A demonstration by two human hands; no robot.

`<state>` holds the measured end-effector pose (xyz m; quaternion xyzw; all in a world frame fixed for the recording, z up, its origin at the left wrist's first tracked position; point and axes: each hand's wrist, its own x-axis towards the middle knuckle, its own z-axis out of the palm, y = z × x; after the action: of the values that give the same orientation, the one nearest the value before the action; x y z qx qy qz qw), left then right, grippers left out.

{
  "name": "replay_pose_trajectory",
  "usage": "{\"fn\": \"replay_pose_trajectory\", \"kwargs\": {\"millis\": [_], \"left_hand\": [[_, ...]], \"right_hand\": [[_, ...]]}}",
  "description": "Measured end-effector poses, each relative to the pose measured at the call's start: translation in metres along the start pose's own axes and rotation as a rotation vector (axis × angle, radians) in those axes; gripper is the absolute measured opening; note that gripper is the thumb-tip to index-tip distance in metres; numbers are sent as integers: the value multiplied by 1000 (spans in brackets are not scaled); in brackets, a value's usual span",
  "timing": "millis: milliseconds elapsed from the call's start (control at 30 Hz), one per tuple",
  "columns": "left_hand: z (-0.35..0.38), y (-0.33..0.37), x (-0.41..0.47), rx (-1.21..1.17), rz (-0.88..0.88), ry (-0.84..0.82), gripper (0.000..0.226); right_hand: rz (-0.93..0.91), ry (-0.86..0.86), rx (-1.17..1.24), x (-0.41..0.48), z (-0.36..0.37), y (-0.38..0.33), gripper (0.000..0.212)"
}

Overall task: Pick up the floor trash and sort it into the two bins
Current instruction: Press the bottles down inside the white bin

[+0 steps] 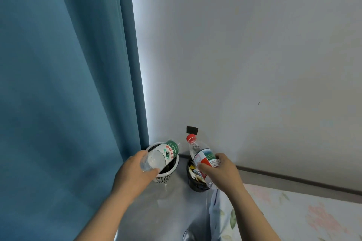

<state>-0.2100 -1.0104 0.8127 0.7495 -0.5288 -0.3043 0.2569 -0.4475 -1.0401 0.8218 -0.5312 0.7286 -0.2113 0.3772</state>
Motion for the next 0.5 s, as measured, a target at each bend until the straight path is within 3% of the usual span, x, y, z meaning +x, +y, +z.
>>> {"fn": "replay_pose_trajectory", "kwargs": {"millis": [200, 500], "left_hand": [[23, 21, 62, 44, -67, 15, 33], [50, 23, 126, 84, -243, -7, 41]], "right_hand": [[7, -82, 22, 83, -4, -11, 39], [31, -285, -102, 186, -1, -20, 40]]}}
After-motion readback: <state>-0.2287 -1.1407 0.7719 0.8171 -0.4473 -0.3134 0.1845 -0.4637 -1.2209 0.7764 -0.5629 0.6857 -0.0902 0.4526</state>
